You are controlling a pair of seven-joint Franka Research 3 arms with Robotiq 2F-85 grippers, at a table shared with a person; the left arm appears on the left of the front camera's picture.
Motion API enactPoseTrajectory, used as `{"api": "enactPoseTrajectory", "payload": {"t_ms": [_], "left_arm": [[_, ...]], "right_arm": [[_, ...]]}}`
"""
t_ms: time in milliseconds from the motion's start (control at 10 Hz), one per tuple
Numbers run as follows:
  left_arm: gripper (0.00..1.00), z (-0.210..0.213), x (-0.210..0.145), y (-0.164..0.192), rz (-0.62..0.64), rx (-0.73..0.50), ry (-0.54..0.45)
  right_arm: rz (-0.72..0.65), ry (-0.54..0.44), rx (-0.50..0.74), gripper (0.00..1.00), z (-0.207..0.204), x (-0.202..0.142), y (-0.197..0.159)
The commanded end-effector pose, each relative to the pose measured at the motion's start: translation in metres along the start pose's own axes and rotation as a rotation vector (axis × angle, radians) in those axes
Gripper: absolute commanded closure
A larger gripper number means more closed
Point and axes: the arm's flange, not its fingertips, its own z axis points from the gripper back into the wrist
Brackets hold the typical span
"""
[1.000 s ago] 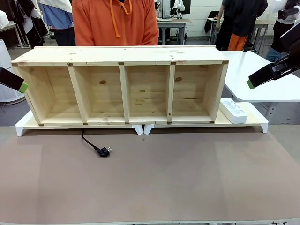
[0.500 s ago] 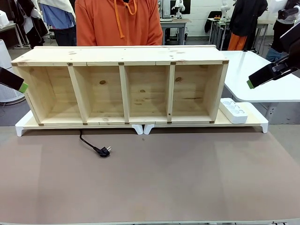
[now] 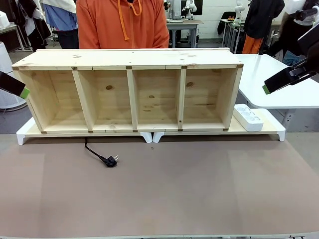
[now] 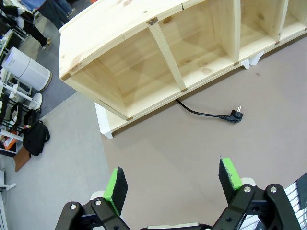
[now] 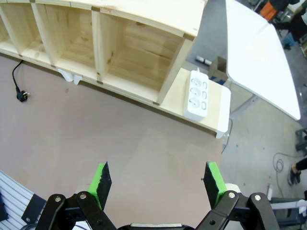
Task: Perform cable management.
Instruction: When the cord part of the Power Cable appears at the lower middle area of the table and stops, grasp the cord part of the Power Cable.
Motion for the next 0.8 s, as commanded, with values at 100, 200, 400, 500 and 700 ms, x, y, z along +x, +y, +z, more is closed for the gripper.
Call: {"api": "enactPoseTrajectory", "payload": {"t_ms": [100, 200, 400, 500, 700], "left_arm": [[0.0, -0.0016, 0.0019, -0.0003, -0.006, 0.002, -0.007], [0.0, -0.0016, 0.0019, -0.0003, -0.006, 0.002, -0.007], [0.0, -0.0016, 0.0019, -0.0003, -0.006, 0.002, -0.007], [0.0, -0.0016, 0.0019, -0.0003, -0.006, 0.002, -0.007], [0.0, -0.0016, 0.0019, -0.0003, -0.006, 0.002, -0.007]], "right_arm": [[-0.003, -0.003, -0.002, 0.0, 0.0003, 0.0003, -0.0008], [-0.003, -0.003, -0.002, 0.0, 0.0003, 0.0003, -0.0008], [-0.003, -0.003, -0.002, 0.0, 0.0003, 0.0003, -0.0008], [-0.003, -0.003, -0.002, 0.0, 0.0003, 0.0003, -0.0008], [-0.003, -0.003, -0.002, 0.0, 0.0003, 0.0003, -0.0008]]}}
